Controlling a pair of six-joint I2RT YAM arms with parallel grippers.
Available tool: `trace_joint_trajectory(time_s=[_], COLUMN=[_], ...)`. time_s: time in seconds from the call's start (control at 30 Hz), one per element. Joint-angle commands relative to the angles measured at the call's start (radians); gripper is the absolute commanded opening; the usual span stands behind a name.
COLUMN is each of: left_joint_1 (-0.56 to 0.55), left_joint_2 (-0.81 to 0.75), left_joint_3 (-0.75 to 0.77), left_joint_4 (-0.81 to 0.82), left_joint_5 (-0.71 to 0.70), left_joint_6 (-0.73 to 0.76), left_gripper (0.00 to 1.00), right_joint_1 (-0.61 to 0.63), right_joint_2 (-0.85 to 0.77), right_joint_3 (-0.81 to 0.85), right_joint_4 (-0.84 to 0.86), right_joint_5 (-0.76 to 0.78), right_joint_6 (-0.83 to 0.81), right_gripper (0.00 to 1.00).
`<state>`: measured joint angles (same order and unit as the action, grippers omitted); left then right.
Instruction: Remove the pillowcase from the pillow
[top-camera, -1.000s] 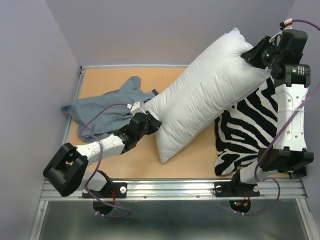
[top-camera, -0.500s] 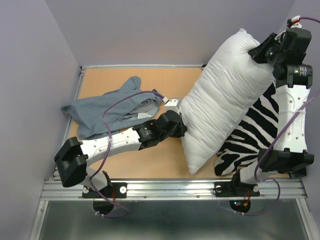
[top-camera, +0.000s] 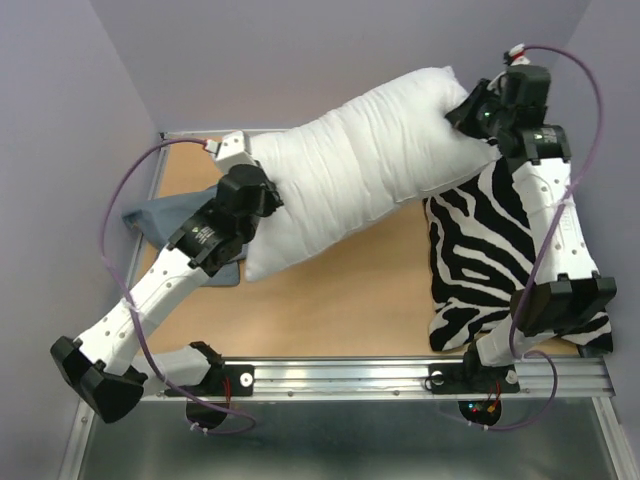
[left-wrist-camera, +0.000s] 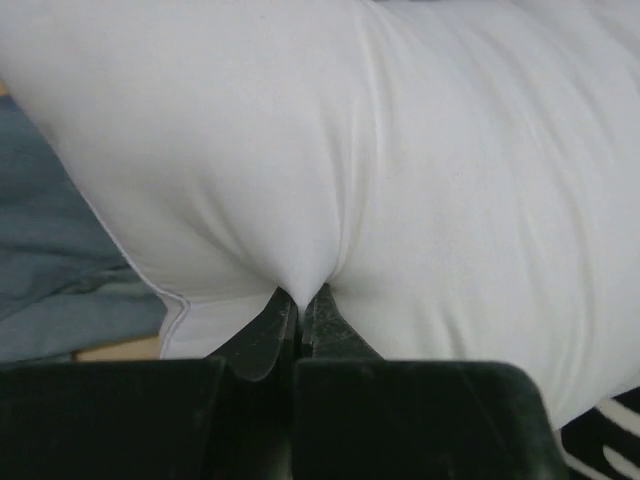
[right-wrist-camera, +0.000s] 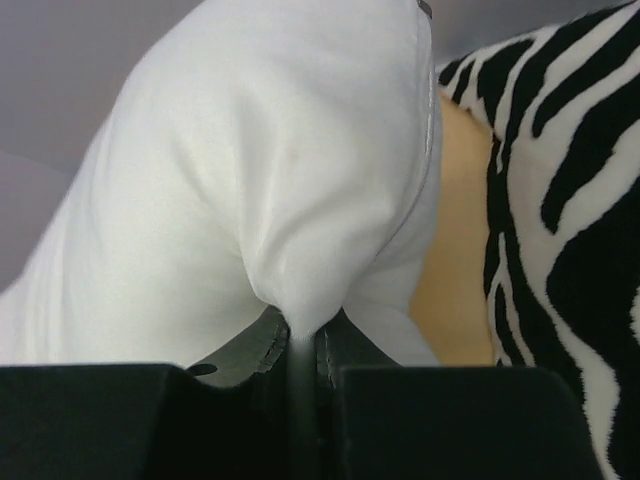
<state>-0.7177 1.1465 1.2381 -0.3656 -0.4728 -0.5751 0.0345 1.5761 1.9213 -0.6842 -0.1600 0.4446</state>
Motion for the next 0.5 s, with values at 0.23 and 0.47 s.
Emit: trace_joint_trajectory(time_s=[0.23, 0.47], left_joint_1=[0.235, 0.241], left_joint_2=[-0.010, -0.108], left_joint_3=[-0.112, -0.224], left_joint_4=[0.152, 0.151], left_joint_5=[0.042, 0.020], left_joint_6=[0.077, 0.049], left_gripper=[0.00, 0.41], right_joint_1=[0.173, 0.173], right_joint_2=[0.111, 0.062], right_joint_3=[-0.317, -0.400], right_joint_4=[0.138, 0.158], right_joint_5=[-0.007, 0.005], right_joint_6=[-0.033, -0.044], right_gripper=[0.41, 0.78])
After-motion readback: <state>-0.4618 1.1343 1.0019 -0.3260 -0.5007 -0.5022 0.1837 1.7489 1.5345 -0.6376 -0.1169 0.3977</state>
